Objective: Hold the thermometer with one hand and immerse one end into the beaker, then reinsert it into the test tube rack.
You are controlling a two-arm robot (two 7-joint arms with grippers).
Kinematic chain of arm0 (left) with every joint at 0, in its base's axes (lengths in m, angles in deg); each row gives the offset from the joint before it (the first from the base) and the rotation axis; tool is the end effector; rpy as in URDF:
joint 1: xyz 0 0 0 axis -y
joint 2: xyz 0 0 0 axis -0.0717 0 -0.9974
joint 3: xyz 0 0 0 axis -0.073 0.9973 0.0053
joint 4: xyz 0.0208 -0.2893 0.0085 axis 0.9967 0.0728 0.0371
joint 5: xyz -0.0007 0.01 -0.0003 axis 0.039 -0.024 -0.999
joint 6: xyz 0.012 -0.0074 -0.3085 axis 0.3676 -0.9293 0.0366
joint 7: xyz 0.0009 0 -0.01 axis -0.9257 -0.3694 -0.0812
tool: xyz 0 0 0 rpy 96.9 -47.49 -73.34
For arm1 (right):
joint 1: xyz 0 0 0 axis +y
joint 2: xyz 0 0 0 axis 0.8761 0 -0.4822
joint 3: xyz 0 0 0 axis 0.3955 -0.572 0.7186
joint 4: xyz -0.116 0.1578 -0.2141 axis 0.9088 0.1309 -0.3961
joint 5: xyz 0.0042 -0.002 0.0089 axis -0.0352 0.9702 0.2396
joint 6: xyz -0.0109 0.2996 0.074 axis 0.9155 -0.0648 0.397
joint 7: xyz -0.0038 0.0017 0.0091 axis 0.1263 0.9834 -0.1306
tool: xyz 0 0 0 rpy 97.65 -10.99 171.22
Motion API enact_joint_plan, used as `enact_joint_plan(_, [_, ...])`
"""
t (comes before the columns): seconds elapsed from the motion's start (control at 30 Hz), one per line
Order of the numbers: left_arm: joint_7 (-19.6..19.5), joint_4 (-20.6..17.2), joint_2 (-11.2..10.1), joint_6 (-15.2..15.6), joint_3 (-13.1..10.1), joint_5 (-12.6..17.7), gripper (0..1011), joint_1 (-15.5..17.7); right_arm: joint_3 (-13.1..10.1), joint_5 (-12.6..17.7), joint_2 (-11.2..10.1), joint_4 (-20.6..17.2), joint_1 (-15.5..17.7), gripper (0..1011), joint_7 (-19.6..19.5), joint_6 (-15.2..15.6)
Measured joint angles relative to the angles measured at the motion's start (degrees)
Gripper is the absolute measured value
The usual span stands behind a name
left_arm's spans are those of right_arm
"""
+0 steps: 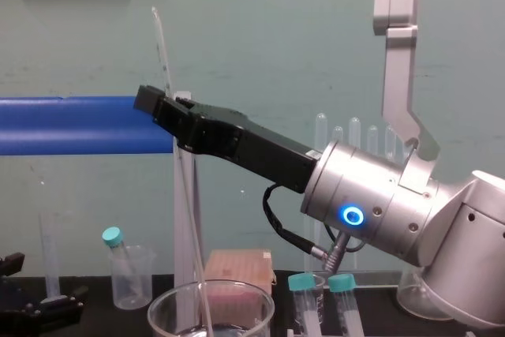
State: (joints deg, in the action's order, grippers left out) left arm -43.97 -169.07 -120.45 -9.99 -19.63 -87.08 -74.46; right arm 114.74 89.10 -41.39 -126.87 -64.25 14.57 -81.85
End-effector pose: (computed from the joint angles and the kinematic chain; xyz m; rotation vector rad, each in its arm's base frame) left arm 0.3582 0.0826 -0.3023 0.3045 -0.2851 1.2480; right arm 0.4641 0.1038 -0.2465 0.3799 -0.0335 -0.3126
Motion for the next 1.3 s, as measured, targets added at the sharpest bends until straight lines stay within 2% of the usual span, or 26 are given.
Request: enact_joint_plan(1.3, [0.00, 0.00, 0.00, 0.00, 0.00, 0.00, 1008, 0.00, -0.35, -0.30, 0.16, 0.30, 0.58, 55, 0.08, 0.57])
